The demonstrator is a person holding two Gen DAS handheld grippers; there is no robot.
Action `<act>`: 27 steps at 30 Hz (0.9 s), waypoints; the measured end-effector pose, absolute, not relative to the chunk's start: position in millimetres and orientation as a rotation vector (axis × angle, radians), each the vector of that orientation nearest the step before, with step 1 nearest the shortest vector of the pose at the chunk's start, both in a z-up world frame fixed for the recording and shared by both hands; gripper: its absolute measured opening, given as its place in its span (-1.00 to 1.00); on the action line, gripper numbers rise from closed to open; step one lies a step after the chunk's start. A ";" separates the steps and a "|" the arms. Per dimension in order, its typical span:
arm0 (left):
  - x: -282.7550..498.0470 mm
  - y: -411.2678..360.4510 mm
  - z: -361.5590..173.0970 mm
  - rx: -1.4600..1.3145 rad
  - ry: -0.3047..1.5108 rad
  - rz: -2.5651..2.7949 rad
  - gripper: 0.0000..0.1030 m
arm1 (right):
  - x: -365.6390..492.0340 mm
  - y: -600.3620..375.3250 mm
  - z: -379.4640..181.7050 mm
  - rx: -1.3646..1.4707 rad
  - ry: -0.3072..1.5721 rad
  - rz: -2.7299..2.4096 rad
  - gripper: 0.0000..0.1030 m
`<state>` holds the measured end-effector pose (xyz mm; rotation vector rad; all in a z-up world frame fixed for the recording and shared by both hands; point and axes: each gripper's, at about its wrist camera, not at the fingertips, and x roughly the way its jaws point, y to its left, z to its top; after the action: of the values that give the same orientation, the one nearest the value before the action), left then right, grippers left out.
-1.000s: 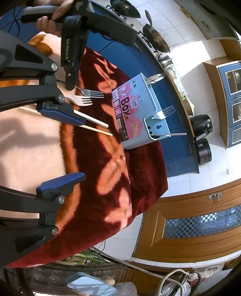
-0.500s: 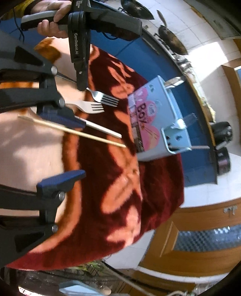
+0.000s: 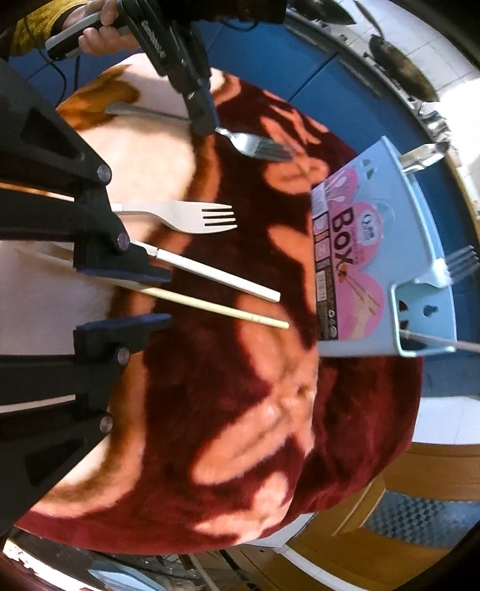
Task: Organize utensils
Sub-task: 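Close the left tool on a silver fork while the right tool grasps a wooden chopstick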
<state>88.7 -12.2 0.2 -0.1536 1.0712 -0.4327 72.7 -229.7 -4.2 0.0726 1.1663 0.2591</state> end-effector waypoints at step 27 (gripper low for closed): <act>73.9 -4.5 16.1 -0.111 0.913 -0.345 -0.98 | 49.6 -249.0 32.8 0.236 0.891 0.311 -0.88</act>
<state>73.9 -4.5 16.1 -0.1111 0.9129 -0.3446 49.6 -249.0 32.8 0.2355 0.8906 0.3115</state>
